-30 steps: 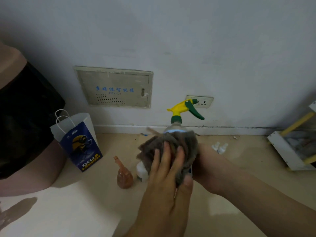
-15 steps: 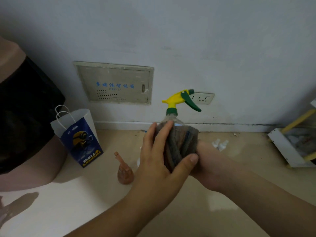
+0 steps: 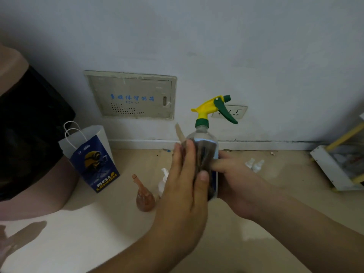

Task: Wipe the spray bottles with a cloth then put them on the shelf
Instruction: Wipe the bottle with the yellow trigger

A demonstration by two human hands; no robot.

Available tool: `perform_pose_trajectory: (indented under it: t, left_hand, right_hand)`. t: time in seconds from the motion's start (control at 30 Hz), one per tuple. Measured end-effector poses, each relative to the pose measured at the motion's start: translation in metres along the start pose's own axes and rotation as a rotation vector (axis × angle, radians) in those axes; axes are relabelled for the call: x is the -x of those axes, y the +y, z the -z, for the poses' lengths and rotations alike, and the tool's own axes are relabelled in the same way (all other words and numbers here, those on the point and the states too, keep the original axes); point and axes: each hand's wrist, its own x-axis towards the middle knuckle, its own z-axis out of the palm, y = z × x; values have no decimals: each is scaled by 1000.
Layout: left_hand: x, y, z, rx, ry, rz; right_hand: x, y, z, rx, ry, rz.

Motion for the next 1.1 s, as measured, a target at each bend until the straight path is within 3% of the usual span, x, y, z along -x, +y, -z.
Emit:
perform_pose_trajectory:
  t: [0.07, 0.13, 0.17, 0.3, 0.37, 0.4, 0.47, 0.53, 0.67, 0.73, 0.8, 0.97, 1.1]
  left_hand:
    - [-16, -10, 9, 120, -24, 75]
    - [-35, -13, 22, 300, 2, 317]
    - [-37, -12, 23, 306, 48, 342]
    - [7, 3, -5, -88, 61, 5]
    - [11, 0, -9, -198, 6, -18]
    - [3, -4, -5, -148, -28, 16]
    - [-19, -2, 8, 168, -48, 200]
    - [-25, 1, 14, 270, -27, 300]
    - [-2, -6, 4, -19, 28, -47]
    - [-3, -13, 6, -131, 14, -108]
    - [-9, -11, 11, -38, -15, -29]
    - [-20, -6, 32, 277, -22, 367]
    - [-22, -4, 41, 392, -85, 353]
  right_hand:
    - [0, 4, -3, 15, 35, -8]
    - [2, 6, -5, 28, 23, -15]
    - [2, 8, -6, 31, 1, -21]
    - [-2, 10, -3, -5, -29, -81]
    - [-5, 11, -1, -1, 17, -97]
    - [-5, 12, -1, -12, 46, -108]
    - [-4, 11, -2, -40, 62, -104]
    - [-2, 10, -2, -49, 23, -83]
    - [5, 4, -2, -24, -36, -20]
    - [5, 5, -5, -7, 3, -14]
    - [4, 8, -6, -25, 65, -39]
    - [4, 4, -3, -40, 84, -20]
    - [3, 1, 3, -23, 74, 9]
